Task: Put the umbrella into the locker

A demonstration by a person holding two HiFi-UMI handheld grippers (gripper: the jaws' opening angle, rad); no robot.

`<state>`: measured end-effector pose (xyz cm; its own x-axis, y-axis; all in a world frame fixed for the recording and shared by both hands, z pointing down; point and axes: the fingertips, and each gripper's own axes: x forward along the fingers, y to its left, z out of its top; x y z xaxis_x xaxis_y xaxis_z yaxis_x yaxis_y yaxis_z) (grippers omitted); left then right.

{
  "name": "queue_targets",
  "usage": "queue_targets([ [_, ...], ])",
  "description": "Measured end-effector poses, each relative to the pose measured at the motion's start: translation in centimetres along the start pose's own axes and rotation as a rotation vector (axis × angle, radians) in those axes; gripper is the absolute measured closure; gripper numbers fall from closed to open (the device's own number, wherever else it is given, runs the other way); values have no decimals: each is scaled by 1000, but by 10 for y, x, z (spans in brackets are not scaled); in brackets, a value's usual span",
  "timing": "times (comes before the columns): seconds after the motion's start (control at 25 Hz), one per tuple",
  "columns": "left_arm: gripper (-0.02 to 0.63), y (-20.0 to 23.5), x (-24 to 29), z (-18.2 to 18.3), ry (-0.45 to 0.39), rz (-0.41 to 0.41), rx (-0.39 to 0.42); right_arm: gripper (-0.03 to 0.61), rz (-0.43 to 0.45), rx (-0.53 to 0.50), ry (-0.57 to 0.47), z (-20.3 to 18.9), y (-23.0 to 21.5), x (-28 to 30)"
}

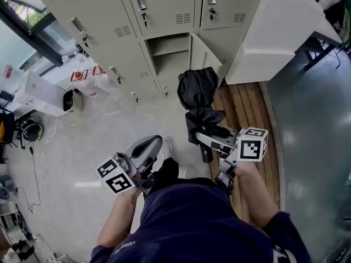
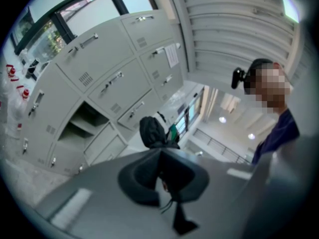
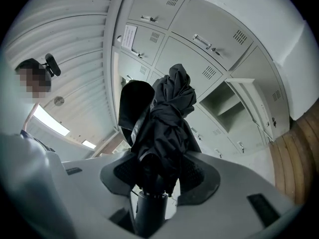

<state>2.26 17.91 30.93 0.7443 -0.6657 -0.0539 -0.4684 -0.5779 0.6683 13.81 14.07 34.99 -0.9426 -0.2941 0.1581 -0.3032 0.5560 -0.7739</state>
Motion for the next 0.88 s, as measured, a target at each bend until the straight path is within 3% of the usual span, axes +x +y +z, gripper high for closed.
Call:
queue_targets([
  [0.44,614,126,10,65,12,-2,-55,391,-145,95,44,49,-96,116],
  [0.68,614,203,21,92,90,-16,-66,391,-224,123,67,77,-160,189],
  [0.88,614,238,32,87,157,-47,-108,391,-278,166,53,90,-215,227],
])
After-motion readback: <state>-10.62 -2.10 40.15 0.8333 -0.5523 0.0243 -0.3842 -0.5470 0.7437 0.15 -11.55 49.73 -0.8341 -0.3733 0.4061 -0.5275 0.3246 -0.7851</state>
